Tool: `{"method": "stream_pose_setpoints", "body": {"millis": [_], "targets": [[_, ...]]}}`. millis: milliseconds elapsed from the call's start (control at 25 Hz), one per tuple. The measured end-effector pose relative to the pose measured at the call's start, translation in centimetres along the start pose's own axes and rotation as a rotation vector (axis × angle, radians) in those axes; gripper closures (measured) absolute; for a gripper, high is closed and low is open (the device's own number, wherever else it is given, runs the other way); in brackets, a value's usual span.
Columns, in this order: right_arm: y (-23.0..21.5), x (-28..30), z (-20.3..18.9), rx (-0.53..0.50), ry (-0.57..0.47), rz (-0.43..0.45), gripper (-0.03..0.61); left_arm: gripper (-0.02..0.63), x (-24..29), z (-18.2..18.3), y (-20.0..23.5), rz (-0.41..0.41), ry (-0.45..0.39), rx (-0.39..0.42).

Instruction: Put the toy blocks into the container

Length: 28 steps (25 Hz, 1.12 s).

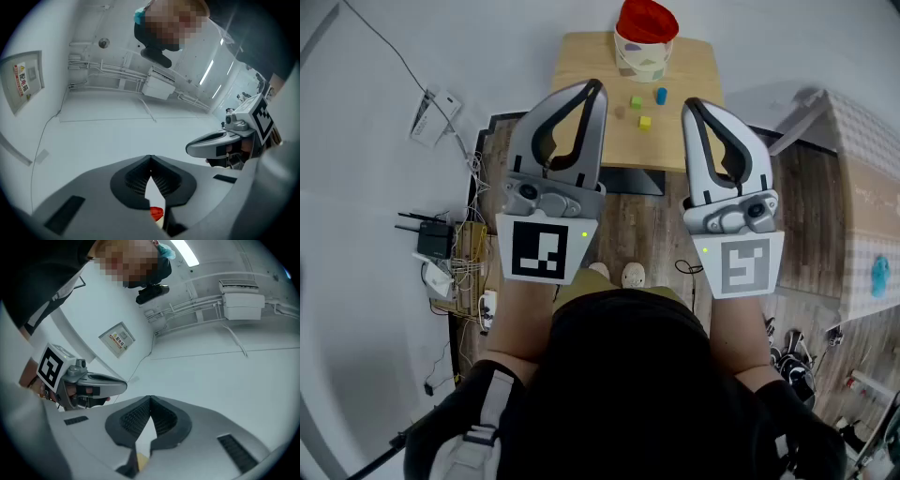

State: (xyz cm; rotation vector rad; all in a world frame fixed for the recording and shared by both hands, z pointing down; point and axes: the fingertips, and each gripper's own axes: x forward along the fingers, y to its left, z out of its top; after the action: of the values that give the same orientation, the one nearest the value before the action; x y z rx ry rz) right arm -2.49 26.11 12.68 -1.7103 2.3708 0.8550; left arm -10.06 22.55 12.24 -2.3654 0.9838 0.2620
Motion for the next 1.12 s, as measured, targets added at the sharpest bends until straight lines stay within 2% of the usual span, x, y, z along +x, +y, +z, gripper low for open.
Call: {"method": "stream_pose_setpoints", "body": {"millis": [280,760,1120], "targets": [[-0.2,-0.4,0.0,0.015,-0.01,0.001,0.551,0.604,0.2,-0.1,-0.7,-0.009,0.011,0.007],[-0.1,-0.9,-0.9,0.032,0.006,0.054,0.551,0.604,0.8,-0.6,-1.2,0.003,0.028,-0.009],[-0.8,-0.8,-0.4,0.04,-0.013,0.046,0.551,0.604,0.9,0.0,-1.6,-0.006,0.024,-0.009]]}}
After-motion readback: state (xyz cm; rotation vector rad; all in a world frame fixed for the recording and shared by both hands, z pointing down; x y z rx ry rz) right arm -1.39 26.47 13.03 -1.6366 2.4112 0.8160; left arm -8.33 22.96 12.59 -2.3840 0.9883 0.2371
